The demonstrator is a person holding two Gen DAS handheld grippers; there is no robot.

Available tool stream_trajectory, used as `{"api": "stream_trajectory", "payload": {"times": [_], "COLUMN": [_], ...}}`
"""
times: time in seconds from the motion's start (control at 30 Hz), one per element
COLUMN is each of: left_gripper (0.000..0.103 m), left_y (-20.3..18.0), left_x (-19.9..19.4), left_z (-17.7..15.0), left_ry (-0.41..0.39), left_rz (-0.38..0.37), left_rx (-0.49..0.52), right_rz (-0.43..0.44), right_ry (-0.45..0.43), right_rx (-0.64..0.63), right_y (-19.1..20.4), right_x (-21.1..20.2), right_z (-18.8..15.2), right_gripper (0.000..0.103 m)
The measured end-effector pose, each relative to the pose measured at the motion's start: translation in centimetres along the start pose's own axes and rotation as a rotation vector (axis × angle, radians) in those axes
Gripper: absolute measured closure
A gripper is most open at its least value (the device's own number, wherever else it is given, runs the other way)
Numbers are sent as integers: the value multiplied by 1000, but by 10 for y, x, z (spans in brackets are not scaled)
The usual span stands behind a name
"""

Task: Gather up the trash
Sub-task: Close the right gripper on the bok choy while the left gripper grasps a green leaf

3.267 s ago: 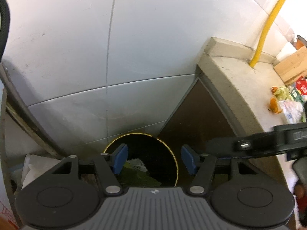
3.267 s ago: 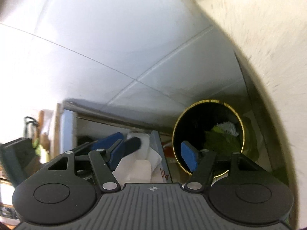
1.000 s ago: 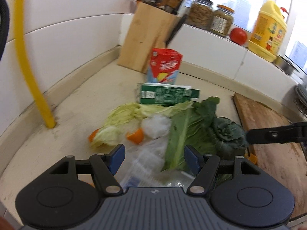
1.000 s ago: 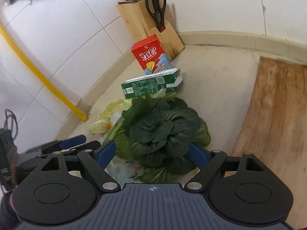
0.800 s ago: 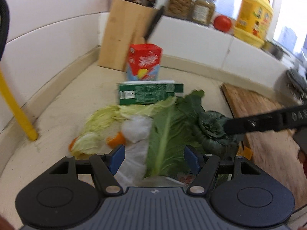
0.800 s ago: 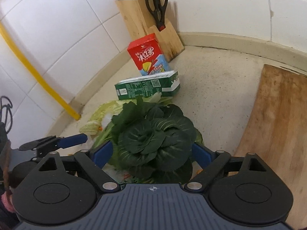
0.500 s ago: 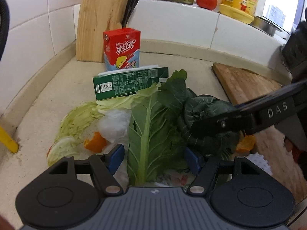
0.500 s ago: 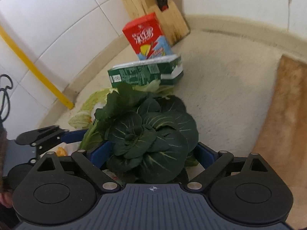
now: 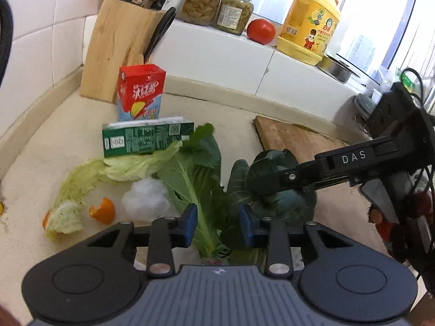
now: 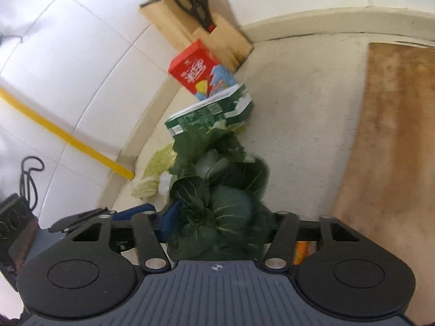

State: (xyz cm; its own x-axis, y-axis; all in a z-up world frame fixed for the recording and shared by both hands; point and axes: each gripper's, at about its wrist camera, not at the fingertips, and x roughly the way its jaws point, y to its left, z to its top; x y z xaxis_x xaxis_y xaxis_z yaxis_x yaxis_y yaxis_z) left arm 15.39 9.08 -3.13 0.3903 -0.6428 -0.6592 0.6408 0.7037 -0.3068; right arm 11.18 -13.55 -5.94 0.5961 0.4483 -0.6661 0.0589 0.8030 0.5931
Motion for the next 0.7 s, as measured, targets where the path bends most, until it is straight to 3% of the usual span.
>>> {"api": "stream_trajectory", "payload": {"times": [0.1,0.2,0.27,0.33,0.4,0.53,0.7], "left_gripper": [65,62,55,40,32,33,33], "left_y": [3,14,17,18,20,22,27], "left_x": [19,31,29,28,32,53,35], "left_z": [1,7,13,19,25,28,48], "left_ry": [53,59,24,-14,-19,33,-22], "left_rz": [27,34,47,81,92,109,158], "left_rx": [-25,-109,-131,-132,-119,-106,18], "right_rz": [-8,9,24,17,13,-4,-7], "right_ry": [14,25,42,58,71,57,56], "right_rx": [20,51,52,51,44,18,-12], "right_y": [-9,-15,-17,-17,-18,-16,-13], "right_x": [1,13,21,27,33,38,34], "right_z": [-1,3,4,3,1,2,1], "right_gripper": [56,47,30,24,25,28,33]}}
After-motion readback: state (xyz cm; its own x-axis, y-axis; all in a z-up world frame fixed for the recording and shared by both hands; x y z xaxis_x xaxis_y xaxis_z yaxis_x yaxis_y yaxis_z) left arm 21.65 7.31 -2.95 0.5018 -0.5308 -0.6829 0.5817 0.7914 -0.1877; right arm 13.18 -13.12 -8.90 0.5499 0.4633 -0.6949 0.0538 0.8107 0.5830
